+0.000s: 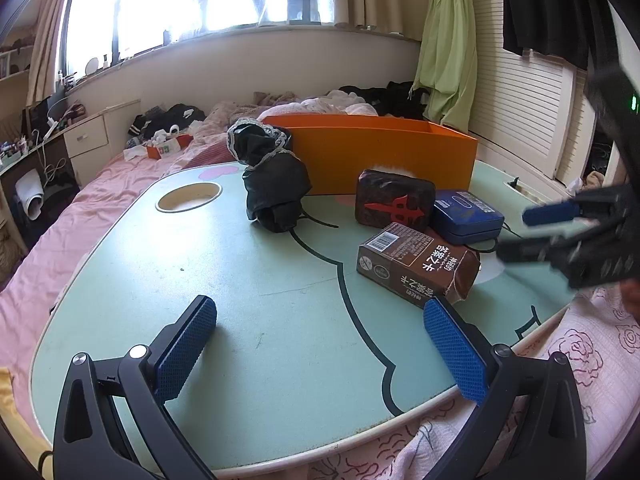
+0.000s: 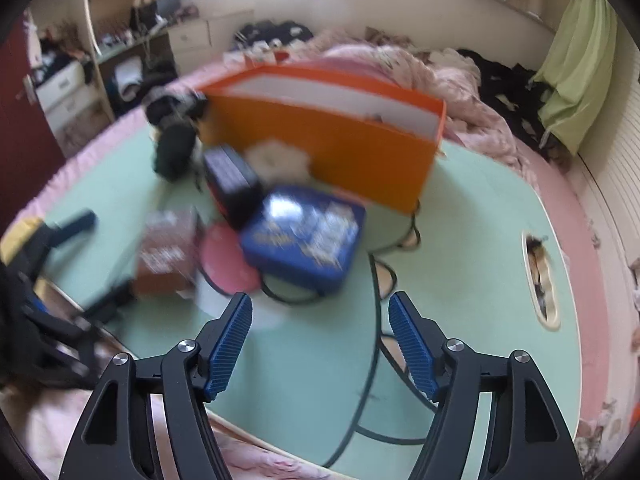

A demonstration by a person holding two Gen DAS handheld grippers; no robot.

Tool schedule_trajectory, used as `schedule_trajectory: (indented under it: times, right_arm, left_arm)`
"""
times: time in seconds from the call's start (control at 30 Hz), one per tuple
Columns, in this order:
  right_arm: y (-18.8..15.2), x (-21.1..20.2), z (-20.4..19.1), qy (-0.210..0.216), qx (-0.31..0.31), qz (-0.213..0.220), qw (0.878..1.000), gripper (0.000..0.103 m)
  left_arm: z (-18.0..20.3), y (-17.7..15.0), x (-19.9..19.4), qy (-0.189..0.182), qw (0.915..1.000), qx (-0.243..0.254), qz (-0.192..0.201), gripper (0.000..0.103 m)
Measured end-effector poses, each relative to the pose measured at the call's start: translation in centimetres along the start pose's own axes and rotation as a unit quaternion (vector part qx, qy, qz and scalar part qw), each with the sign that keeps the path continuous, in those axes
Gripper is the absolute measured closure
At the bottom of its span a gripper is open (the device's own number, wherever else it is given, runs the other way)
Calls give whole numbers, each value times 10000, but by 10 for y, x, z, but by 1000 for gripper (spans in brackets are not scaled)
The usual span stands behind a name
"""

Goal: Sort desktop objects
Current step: 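Place the white fur behind the blue tin and open the right gripper, then reach the left gripper into the orange box toward the remaining items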

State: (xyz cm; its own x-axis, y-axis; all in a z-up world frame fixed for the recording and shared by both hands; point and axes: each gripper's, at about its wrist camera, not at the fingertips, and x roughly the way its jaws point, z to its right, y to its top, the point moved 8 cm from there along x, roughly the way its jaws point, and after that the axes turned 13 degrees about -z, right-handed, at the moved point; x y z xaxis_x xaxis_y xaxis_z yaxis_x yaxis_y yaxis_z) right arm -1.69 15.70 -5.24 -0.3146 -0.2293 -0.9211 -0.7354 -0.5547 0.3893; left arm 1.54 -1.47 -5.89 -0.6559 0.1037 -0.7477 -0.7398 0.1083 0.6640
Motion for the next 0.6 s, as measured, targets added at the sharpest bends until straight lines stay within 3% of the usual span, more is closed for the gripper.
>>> schedule_trajectory:
  times: [0.2, 0.6]
  right_arm:
    - [-1, 10, 13, 246, 352, 62, 9991, 2]
    - [1, 12, 5, 311, 170, 79, 9993, 0]
  left_arm:
    - [0, 0, 1, 8, 10000, -1, -15, 0]
    - [0, 0, 0, 15, 10000, -9, -42, 0]
